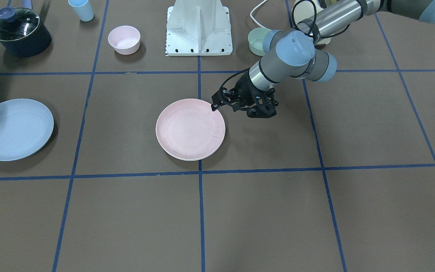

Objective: Stack three plates with pink and blue
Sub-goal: 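Open the left gripper and withdraw it while the right gripper lifts the blue plate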

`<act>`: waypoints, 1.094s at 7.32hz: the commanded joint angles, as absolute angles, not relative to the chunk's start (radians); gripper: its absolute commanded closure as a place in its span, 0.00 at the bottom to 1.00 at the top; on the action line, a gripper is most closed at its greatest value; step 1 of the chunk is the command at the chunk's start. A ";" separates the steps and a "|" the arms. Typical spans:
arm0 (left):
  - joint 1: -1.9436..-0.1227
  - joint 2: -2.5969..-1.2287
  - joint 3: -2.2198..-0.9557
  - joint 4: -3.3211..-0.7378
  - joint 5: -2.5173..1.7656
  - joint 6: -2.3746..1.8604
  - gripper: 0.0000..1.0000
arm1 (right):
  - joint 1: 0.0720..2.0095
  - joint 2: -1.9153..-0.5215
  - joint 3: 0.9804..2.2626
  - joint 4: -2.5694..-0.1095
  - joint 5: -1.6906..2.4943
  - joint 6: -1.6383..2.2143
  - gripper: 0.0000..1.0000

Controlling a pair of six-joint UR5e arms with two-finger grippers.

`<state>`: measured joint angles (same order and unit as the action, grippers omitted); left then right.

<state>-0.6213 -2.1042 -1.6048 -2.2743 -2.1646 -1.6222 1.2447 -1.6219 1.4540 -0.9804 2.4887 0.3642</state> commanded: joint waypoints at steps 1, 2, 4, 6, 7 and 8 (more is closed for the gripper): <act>-0.687 -2.051 -1.644 -2.270 -2.171 -1.609 0.00 | 1.270 -1.602 1.514 -0.980 2.595 0.414 1.00; -0.725 -2.033 -1.654 -2.234 -2.184 -1.577 0.00 | 1.270 -1.574 1.549 -0.980 2.609 0.493 1.00; -0.776 -1.959 -1.719 -2.143 -2.183 -1.383 0.00 | 1.253 -1.447 1.566 -0.970 2.664 0.740 1.00; -0.851 -1.829 -1.776 -2.111 -2.183 -1.158 0.00 | 1.128 -1.346 1.600 -0.968 2.610 0.967 1.00; -0.891 -1.765 -1.793 -2.111 -2.183 -1.023 0.00 | 1.056 -1.297 1.615 -0.968 2.544 1.089 1.00; -0.929 -1.712 -1.796 -2.112 -2.183 -0.914 0.00 | 0.972 -1.251 1.626 -0.969 2.458 1.176 1.00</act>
<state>-0.8797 -1.7842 -1.7839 -2.1136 -2.1828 -1.0617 1.0709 -1.3132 1.6104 -0.9685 2.5514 1.0465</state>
